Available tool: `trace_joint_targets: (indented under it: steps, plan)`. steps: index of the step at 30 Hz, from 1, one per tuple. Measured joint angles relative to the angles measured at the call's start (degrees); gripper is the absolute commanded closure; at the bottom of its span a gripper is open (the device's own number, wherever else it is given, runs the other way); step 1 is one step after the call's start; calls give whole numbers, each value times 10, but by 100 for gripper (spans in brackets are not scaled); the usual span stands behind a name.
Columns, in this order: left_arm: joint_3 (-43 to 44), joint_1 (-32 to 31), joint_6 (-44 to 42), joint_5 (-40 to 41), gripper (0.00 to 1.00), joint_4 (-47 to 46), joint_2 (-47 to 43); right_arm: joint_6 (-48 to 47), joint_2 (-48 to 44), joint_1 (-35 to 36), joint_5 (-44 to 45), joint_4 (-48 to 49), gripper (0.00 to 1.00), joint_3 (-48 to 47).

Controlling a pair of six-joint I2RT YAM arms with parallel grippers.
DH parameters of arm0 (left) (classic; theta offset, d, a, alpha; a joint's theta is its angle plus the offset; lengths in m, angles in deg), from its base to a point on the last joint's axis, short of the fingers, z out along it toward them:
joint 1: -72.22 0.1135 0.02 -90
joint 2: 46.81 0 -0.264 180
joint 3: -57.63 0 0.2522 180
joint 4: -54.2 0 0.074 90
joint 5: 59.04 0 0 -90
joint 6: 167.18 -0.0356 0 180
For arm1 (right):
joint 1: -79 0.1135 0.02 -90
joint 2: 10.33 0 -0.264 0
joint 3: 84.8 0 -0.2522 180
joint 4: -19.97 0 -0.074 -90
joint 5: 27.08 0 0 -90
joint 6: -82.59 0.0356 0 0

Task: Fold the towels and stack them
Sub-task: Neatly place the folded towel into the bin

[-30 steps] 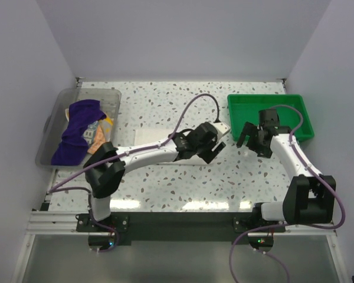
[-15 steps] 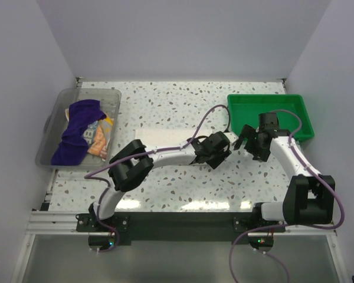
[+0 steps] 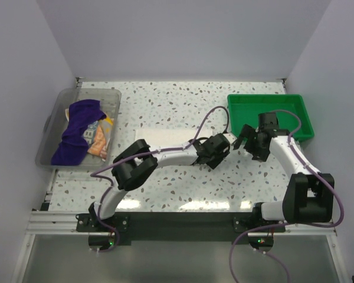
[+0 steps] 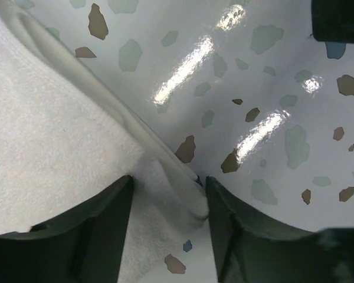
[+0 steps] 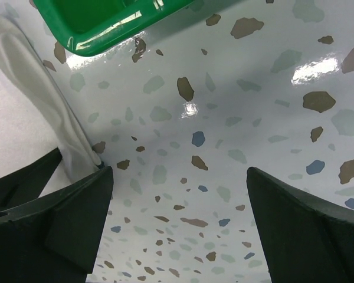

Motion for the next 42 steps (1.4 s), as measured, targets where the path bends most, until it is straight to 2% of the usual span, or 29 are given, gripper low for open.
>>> trace_joint_targets:
  steps: [1,2,4,5,8,12,19,31,36,39,42]
  plan:
    - [0,-1,2,3,53,-1,1,1,1,0,0,1,1,0]
    - [1,-1,3,8,66,-2,2,2,1,0,0,2,1,0]
    - [1,-2,4,20,79,-3,4,5,1,0,-3,7,1,1]
    - [1,-2,4,27,89,-4,4,7,1,0,-8,11,1,1]
    - [-4,-2,3,37,100,-10,2,16,2,0,-24,24,1,4]
    - [-31,5,5,27,100,-25,-17,42,18,0,-63,50,1,10]
    - [-92,29,11,-33,100,-36,-73,121,80,10,-138,151,1,45]
    - [-113,39,14,-65,100,-54,-105,239,163,111,-171,319,2,46]
    - [-113,39,16,-70,100,-56,-105,264,193,129,-191,376,10,41]
    - [-113,39,17,-71,100,-57,-105,269,202,139,-194,393,18,40]
    - [-113,39,17,-71,100,-60,-105,271,209,152,-194,403,32,40]
